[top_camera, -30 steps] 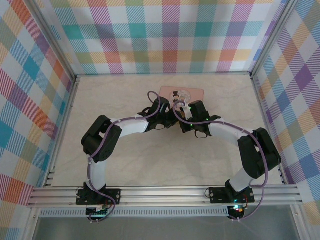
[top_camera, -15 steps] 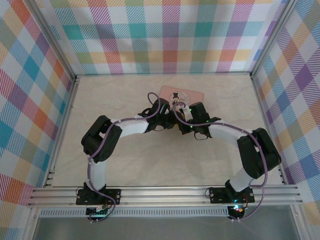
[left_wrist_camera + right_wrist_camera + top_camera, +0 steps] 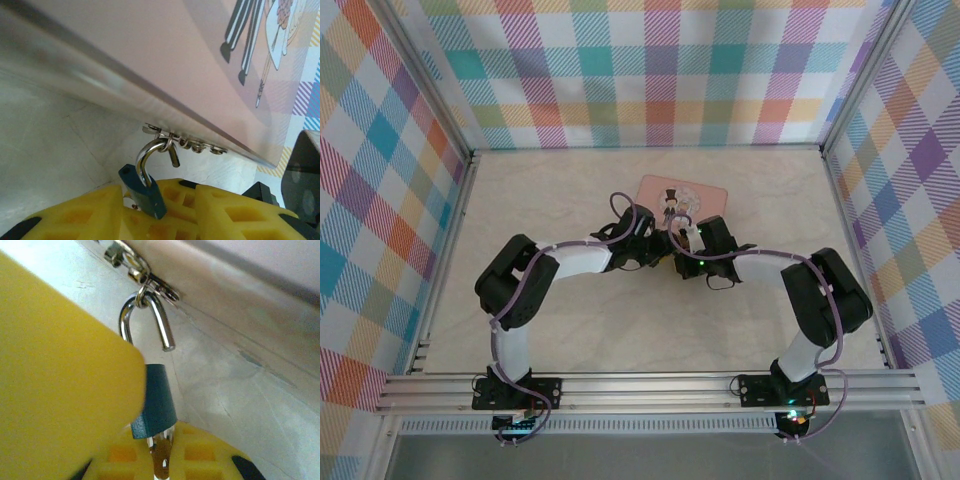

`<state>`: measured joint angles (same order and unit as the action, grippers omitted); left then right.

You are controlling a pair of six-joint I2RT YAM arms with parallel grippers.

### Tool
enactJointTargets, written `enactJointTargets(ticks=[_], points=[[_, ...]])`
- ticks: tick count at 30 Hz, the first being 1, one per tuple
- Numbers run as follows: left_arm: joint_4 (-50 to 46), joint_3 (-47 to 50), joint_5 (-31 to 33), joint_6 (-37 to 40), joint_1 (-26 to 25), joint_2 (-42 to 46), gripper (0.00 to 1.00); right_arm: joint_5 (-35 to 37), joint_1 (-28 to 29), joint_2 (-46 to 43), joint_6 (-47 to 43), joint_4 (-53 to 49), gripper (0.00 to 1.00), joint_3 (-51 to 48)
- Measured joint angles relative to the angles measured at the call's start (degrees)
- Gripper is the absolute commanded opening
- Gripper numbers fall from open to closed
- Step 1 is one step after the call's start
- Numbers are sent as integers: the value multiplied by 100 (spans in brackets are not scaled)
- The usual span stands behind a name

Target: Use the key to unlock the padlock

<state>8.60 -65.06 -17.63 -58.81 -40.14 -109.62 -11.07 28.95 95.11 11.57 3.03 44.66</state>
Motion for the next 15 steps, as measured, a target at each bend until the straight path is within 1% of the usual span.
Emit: enactJointTargets(ticks=[7,15], points=[[-321,129,260,188,140,444,43,-15,-4,0,-7,-4,0,0],[-756,140,590,566,562,933,50,9,-4,-72,-90,-116,0,0]])
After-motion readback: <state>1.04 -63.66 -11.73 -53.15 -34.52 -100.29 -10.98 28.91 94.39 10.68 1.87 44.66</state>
